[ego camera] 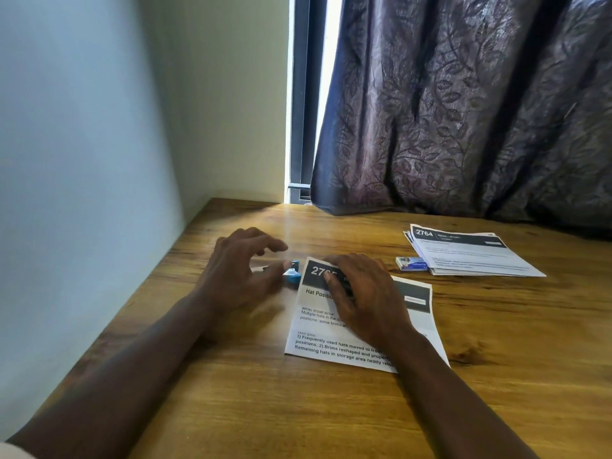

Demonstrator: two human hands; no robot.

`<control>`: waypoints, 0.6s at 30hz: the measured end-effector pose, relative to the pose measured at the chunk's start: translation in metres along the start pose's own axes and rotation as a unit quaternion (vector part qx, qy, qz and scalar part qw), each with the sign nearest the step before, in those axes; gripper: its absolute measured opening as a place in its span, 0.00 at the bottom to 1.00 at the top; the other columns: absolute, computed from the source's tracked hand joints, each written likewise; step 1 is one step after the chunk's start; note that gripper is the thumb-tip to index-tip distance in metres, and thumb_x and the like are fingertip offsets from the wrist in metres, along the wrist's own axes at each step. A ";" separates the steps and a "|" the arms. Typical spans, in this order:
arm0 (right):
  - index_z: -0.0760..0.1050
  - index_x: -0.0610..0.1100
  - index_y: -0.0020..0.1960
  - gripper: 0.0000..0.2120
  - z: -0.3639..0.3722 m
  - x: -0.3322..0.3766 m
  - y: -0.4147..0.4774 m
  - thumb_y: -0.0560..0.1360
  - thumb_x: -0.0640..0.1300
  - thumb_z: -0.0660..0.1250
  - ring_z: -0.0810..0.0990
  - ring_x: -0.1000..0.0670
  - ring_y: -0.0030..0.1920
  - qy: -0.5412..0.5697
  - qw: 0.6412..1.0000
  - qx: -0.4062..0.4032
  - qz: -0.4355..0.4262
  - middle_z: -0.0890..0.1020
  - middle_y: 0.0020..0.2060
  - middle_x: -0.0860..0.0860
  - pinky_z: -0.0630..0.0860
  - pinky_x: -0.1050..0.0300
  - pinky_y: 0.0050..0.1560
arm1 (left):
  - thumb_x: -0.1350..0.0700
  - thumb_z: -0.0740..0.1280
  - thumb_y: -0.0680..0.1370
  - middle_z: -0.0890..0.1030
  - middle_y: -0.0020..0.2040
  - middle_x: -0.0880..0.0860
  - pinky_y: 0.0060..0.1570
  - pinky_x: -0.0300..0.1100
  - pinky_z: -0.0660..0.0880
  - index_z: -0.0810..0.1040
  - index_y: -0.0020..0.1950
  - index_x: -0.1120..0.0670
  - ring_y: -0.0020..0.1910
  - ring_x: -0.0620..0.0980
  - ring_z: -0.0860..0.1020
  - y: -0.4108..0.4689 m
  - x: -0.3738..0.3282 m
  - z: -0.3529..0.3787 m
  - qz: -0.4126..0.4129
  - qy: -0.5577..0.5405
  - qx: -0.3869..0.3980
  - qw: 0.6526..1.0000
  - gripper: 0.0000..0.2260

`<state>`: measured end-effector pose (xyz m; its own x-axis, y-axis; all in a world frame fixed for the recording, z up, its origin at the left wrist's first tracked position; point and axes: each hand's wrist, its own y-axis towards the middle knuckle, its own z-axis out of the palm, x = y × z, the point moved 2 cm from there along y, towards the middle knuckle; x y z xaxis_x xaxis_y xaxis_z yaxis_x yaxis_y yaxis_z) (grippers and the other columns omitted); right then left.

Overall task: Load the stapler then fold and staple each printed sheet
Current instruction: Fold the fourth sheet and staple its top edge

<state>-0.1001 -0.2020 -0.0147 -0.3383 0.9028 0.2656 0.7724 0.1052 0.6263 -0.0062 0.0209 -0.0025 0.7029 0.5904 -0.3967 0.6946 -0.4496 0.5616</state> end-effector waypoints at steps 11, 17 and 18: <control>0.73 0.48 0.66 0.14 -0.024 0.000 -0.008 0.82 0.50 0.63 0.76 0.52 0.58 0.014 0.996 -0.093 -0.005 0.81 0.56 0.50 0.74 0.47 0.62 | 0.58 0.72 0.79 0.88 0.47 0.47 0.42 0.50 0.85 0.84 0.53 0.52 0.45 0.46 0.87 -0.012 -0.059 0.012 -0.036 -0.249 0.104 0.962 0.04; 0.68 0.46 0.74 0.29 -0.073 -0.016 -0.023 0.78 0.60 0.65 0.69 0.43 0.68 -0.144 0.953 -0.234 0.125 0.72 0.67 0.45 0.63 0.42 0.69 | 0.62 0.71 0.79 0.89 0.46 0.53 0.44 0.52 0.84 0.84 0.51 0.58 0.45 0.53 0.88 -0.003 -0.079 0.025 -0.074 -0.351 0.017 0.933 0.03; 0.66 0.47 0.74 0.31 -0.083 -0.023 -0.030 0.77 0.61 0.64 0.67 0.43 0.70 -0.130 0.937 -0.270 0.180 0.71 0.69 0.45 0.61 0.42 0.69 | 0.62 0.71 0.79 0.89 0.46 0.53 0.43 0.50 0.83 0.84 0.51 0.58 0.45 0.53 0.88 0.001 -0.083 0.028 -0.078 -0.365 0.000 0.928 0.03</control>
<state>-0.1602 -0.2603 0.0209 0.0878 0.9179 0.3870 0.4036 -0.3880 0.8286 -0.0596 -0.0471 0.0106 0.5109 0.0357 -0.8589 0.7961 -0.3967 0.4570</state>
